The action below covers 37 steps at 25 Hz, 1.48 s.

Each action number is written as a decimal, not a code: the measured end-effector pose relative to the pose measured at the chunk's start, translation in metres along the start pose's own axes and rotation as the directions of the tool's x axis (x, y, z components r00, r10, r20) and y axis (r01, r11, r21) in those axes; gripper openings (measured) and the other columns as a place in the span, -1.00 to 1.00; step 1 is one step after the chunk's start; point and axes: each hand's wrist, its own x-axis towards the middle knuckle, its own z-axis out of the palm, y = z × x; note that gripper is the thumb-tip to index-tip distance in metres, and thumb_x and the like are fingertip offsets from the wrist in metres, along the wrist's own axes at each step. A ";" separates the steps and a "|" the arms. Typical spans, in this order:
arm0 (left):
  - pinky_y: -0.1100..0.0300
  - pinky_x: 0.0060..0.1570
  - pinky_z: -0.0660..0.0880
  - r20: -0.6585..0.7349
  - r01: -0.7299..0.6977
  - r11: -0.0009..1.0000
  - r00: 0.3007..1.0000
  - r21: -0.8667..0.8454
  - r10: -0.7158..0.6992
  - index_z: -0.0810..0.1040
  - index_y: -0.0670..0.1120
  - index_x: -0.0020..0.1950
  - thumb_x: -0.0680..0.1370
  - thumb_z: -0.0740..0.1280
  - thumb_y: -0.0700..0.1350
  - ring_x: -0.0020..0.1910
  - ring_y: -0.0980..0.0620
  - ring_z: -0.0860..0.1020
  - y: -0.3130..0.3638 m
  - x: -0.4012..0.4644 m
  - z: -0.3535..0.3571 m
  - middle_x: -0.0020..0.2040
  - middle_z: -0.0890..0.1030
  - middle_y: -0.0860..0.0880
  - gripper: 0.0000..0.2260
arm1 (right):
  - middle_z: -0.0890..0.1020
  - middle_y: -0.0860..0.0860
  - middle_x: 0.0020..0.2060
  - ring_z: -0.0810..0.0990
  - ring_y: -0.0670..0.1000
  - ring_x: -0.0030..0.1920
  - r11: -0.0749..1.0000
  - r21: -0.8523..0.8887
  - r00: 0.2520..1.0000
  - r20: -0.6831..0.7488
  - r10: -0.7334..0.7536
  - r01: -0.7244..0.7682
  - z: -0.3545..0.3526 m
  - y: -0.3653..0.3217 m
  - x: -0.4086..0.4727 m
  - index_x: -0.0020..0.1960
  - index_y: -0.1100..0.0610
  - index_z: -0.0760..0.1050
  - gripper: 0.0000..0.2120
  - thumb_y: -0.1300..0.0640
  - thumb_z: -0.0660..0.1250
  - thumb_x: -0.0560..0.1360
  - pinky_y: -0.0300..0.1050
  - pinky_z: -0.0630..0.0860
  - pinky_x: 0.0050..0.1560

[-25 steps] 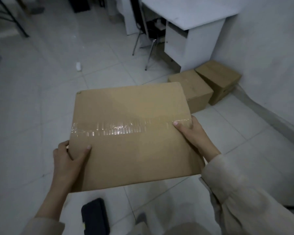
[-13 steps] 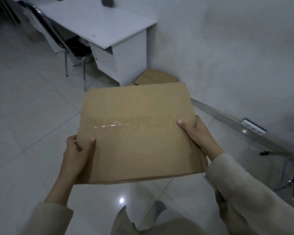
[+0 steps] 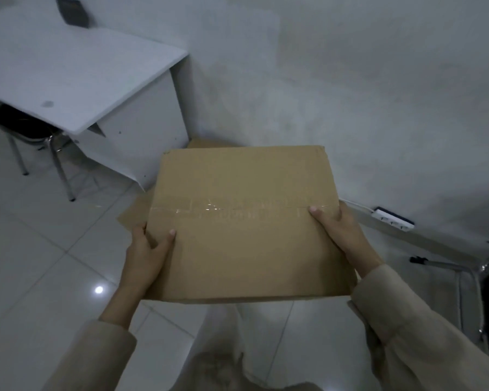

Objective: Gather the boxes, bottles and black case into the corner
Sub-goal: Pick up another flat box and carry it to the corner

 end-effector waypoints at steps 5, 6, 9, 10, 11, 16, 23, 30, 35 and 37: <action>0.10 0.06 0.35 0.137 -0.096 0.995 0.986 -0.014 0.097 0.26 -0.17 0.38 0.50 0.33 0.00 0.26 -0.15 0.45 0.064 0.118 0.046 0.32 0.45 -0.18 -0.48 | 0.53 -0.06 0.14 0.51 0.03 0.16 0.997 0.019 0.990 -0.120 0.072 -0.070 -0.002 -0.022 0.082 0.30 0.00 0.36 -0.44 -0.20 0.35 0.39 0.05 0.45 0.24; 0.11 0.05 0.35 0.162 -0.110 0.994 0.981 -0.015 0.111 0.26 -0.17 0.37 0.50 0.33 -0.01 0.25 -0.15 0.45 0.076 0.138 0.058 0.31 0.45 -0.18 -0.48 | 0.51 -0.07 0.13 0.50 0.02 0.15 0.997 0.032 0.986 -0.144 0.078 -0.075 -0.006 -0.024 0.097 0.31 0.01 0.34 -0.45 -0.18 0.35 0.40 0.01 0.44 0.22; 0.17 0.01 0.32 0.240 -0.161 0.987 0.958 0.005 0.155 0.27 -0.21 0.36 0.50 0.34 -0.06 0.23 -0.14 0.46 0.110 0.183 0.103 0.29 0.47 -0.20 -0.49 | 0.48 -0.05 0.11 0.48 0.04 0.15 0.991 0.055 0.964 -0.232 0.133 -0.124 -0.020 -0.022 0.133 0.34 0.03 0.31 -0.46 -0.13 0.34 0.44 -0.02 0.43 0.19; 0.17 0.01 0.32 0.268 -0.170 0.985 0.950 0.008 0.162 0.26 -0.21 0.36 0.50 0.34 -0.07 0.24 -0.15 0.46 0.119 0.195 0.119 0.30 0.47 -0.21 -0.49 | 0.49 -0.03 0.14 0.49 0.06 0.17 0.989 0.058 0.956 -0.254 0.150 -0.140 -0.026 -0.019 0.144 0.35 0.02 0.30 -0.45 -0.14 0.33 0.44 0.01 0.43 0.21; 0.16 0.02 0.33 0.297 -0.169 0.986 0.942 0.011 0.158 0.26 -0.21 0.37 0.50 0.34 -0.07 0.25 -0.15 0.46 0.126 0.207 0.137 0.30 0.47 -0.21 -0.49 | 0.50 -0.01 0.18 0.49 0.08 0.20 0.985 0.060 0.947 -0.273 0.170 -0.160 -0.032 -0.014 0.157 0.36 0.01 0.29 -0.44 -0.15 0.33 0.44 0.04 0.43 0.23; 0.16 0.06 0.34 0.405 -0.146 0.989 0.906 0.024 0.124 0.27 -0.21 0.36 0.49 0.36 -0.09 0.25 -0.12 0.46 0.142 0.248 0.227 0.30 0.47 -0.18 -0.49 | 0.49 0.05 0.25 0.48 0.08 0.21 0.970 0.054 0.923 -0.298 0.243 -0.238 -0.063 0.017 0.213 0.38 0.04 0.25 -0.42 -0.14 0.30 0.46 -0.07 0.39 0.11; 0.06 0.24 0.34 0.544 -0.012 0.995 0.838 0.099 -0.044 0.28 -0.20 0.38 0.49 0.36 -0.18 0.30 -0.13 0.43 0.112 0.315 0.342 0.32 0.46 -0.19 -0.50 | 0.42 -0.05 0.24 0.43 0.00 0.23 0.937 0.114 0.905 -0.243 0.348 -0.330 -0.066 0.088 0.291 0.46 0.08 0.14 -0.29 -0.05 0.37 0.43 -0.07 0.39 0.18; -0.09 0.35 0.29 0.581 -0.022 0.961 0.800 0.274 -0.148 0.22 -0.20 0.43 0.51 0.30 -0.28 0.35 -0.23 0.36 0.012 0.407 0.449 0.37 0.39 -0.24 -0.49 | 0.35 -0.08 0.23 0.38 -0.03 0.20 0.879 0.221 0.885 -0.108 0.453 -0.423 -0.002 0.206 0.389 0.47 0.03 0.06 -0.21 0.13 0.44 0.39 -0.09 0.37 0.14; -0.12 0.31 0.33 0.513 -0.023 0.919 0.835 0.394 -0.199 0.22 -0.25 0.40 0.50 0.31 -0.30 0.30 -0.27 0.40 -0.045 0.453 0.501 0.33 0.41 -0.30 -0.49 | 0.31 0.02 0.28 0.36 0.01 0.24 0.850 0.226 0.870 -0.024 0.493 -0.476 0.039 0.279 0.450 0.47 0.13 -0.01 -0.18 0.25 0.43 0.39 -0.07 0.39 0.16; -0.04 0.30 0.35 0.516 -0.042 0.905 0.832 0.423 -0.202 0.20 -0.27 0.41 0.51 0.27 -0.32 0.27 -0.21 0.43 -0.062 0.463 0.515 0.33 0.41 -0.28 -0.51 | 0.29 0.08 0.34 0.35 0.07 0.30 0.842 0.218 0.863 0.003 0.505 -0.493 0.051 0.301 0.463 0.47 0.15 -0.05 -0.16 0.27 0.43 0.39 0.03 0.42 0.25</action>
